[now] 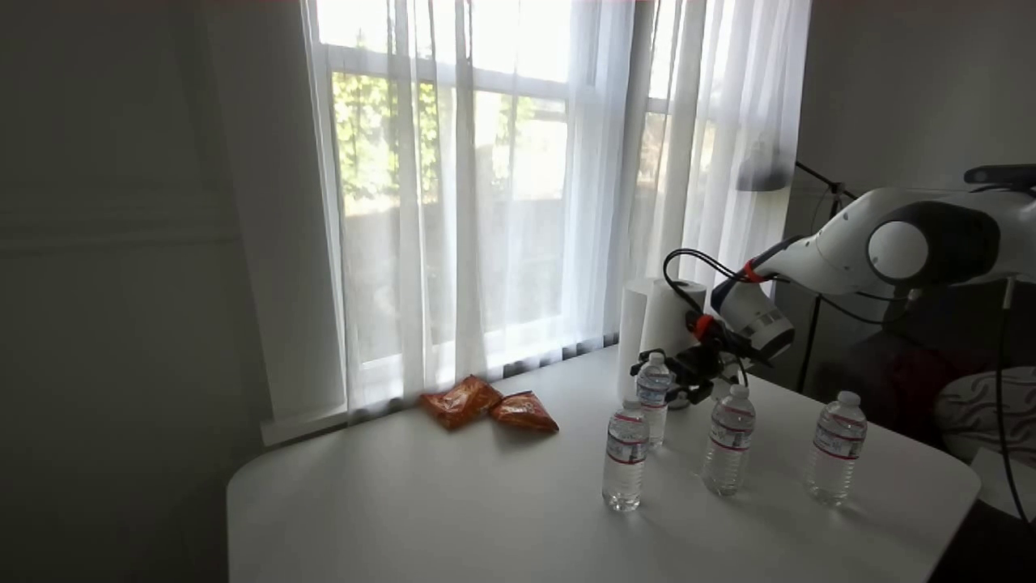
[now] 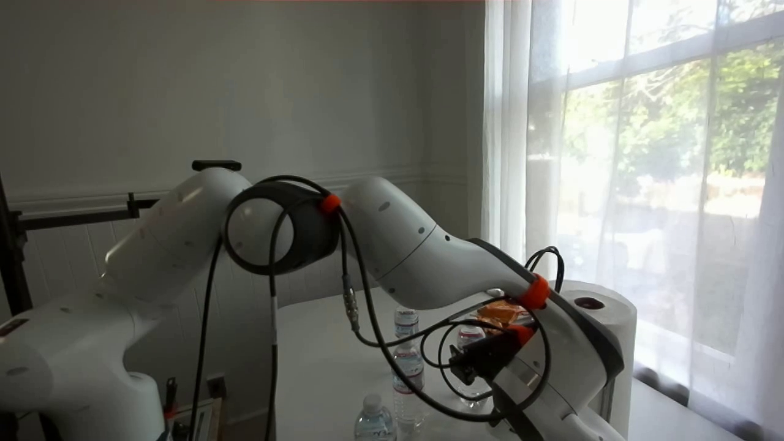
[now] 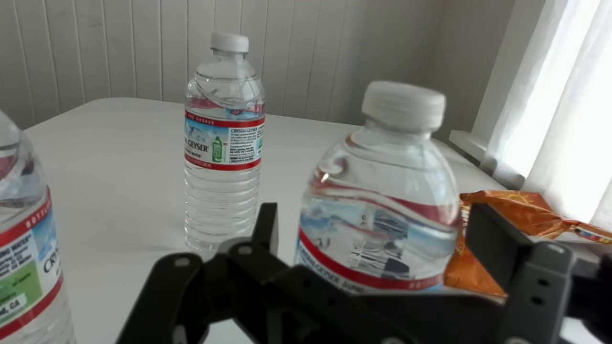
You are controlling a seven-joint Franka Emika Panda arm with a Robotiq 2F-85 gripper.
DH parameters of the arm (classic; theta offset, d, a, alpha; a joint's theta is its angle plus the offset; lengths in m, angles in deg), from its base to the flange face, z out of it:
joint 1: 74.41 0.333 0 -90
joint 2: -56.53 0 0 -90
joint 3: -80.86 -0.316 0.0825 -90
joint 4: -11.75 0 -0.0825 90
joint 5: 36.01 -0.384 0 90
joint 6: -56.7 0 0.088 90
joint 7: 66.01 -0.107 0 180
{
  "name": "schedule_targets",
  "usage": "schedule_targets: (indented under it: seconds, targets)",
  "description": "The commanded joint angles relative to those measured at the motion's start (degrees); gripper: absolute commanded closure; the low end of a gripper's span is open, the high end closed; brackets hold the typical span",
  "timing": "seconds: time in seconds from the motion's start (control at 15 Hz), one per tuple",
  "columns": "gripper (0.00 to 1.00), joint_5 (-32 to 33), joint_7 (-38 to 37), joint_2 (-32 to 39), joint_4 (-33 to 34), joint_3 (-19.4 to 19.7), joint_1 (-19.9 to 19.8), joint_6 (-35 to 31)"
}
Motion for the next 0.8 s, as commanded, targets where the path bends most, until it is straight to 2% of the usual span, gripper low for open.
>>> schedule_targets:
  seconds: [0.0,0.73]
  targets:
    - [0.00,1.6,-0.9,-1.3,0.4,1.8,1.2,1.1]
    - [0.00,3.5,-3.8,-6.8,-1.5,3.3,3.3,0.3]
